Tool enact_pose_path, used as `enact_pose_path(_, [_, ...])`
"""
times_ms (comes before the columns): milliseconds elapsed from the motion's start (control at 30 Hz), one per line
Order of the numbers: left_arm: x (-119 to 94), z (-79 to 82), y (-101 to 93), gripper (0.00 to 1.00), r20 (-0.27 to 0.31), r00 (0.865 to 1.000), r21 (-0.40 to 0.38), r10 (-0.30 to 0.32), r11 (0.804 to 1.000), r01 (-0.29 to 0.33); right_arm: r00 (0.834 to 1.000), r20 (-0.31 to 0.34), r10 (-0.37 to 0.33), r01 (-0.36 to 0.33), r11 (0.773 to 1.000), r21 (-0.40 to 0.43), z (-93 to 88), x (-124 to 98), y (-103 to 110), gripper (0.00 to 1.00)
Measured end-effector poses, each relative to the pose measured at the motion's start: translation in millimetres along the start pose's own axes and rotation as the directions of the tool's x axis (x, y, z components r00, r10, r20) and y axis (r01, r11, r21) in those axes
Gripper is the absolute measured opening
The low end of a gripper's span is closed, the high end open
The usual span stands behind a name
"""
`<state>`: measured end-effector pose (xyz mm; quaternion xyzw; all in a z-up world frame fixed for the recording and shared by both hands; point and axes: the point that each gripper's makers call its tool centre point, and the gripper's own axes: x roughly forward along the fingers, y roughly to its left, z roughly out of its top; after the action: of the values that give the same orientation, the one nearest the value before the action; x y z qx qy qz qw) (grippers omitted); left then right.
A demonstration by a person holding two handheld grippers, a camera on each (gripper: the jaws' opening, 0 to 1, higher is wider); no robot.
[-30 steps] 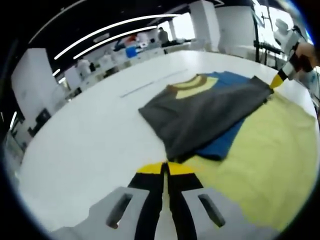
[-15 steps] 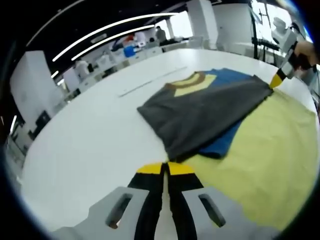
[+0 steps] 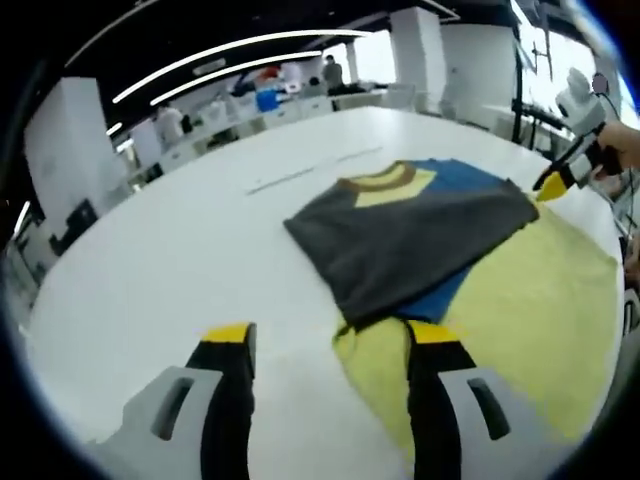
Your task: Fold the garment on the visible template until the final outline fits inside the template.
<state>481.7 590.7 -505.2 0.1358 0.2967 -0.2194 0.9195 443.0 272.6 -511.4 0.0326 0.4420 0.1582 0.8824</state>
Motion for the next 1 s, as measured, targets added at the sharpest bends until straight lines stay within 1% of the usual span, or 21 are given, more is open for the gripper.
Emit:
enact_pose_path(67, [-5.5,1.3,-0.8,0.72,0.005,1.000,-0.030,-0.010,1.000,0.010,1.000,0.008,0.000,0.000,1.000,-0.026,0.1,-2.9,0.5,0.54])
enact_pose_path(133, [-9.6,2.6,-2.0,0.79,0.012,1.000,-0.052,-0.026,0.998,0.027,1.000,0.008,0.006,-0.006,0.999,-0.043,-0.7,-5.9,1.6,0.57])
enact_pose_path(233, [-18.0,3.5,-1.7,0.88,0.015,1.000,-0.053,-0.016,0.998,0.017,1.000,0.006,0.027,-0.027,0.999,-0.046,-2.5,-11.4,6.4,0.61])
enact_pose_path(300, [-23.4,4.3,-3.5,0.91,0.021,1.000,-0.052,-0.018,0.998,0.019,0.999,0.011,0.034,-0.033,0.998,-0.057,-3.2,-14.6,8.8,0.64])
enact_pose_path(333, [-25.2,3.5,-4.3,0.92,0.021,0.999,-0.065,-0.025,0.998,0.026,0.999,0.009,0.036,-0.035,0.997,-0.072,-5.2,-17.6,9.8,0.66])
enact_pose_path(467, [-35.3,2.3,-11.7,0.97,0.025,0.998,-0.103,-0.056,0.993,0.058,0.998,0.008,0.055,-0.054,0.994,-0.090,-10.0,-24.3,13.5,0.76])
enact_pose_path(633, [-45.6,-1.1,-15.9,0.99,0.016,0.997,-0.102,-0.071,0.992,0.072,0.998,0.000,0.068,-0.068,0.991,-0.113,-18.5,-32.0,16.0,0.85])
enact_pose_path(733, [-52.8,-5.2,-21.6,0.99,0.004,0.996,-0.100,-0.093,0.991,0.093,0.996,-0.019,0.082,-0.084,0.989,-0.121,-27.8,-37.2,18.9,0.86])
enact_pose_path(800, [-58.9,-5.3,-25.0,0.99,0.010,0.995,-0.106,-0.103,0.989,0.104,0.996,-0.022,0.089,-0.091,0.988,-0.123,-32.5,-40.9,21.0,0.86])
enact_pose_path(867, [-64.5,-6.1,-28.0,0.99,0.016,0.994,-0.110,-0.109,0.988,0.110,0.995,-0.025,0.093,-0.095,0.987,-0.127,-36.8,-44.5,22.4,0.86])
enact_pose_path(1000, [-72.5,-12.3,-33.5,0.98,0.003,0.993,-0.096,-0.118,0.988,0.117,0.994,-0.033,0.102,-0.106,0.986,-0.132,-46.3,-50.5,25.2,0.86])
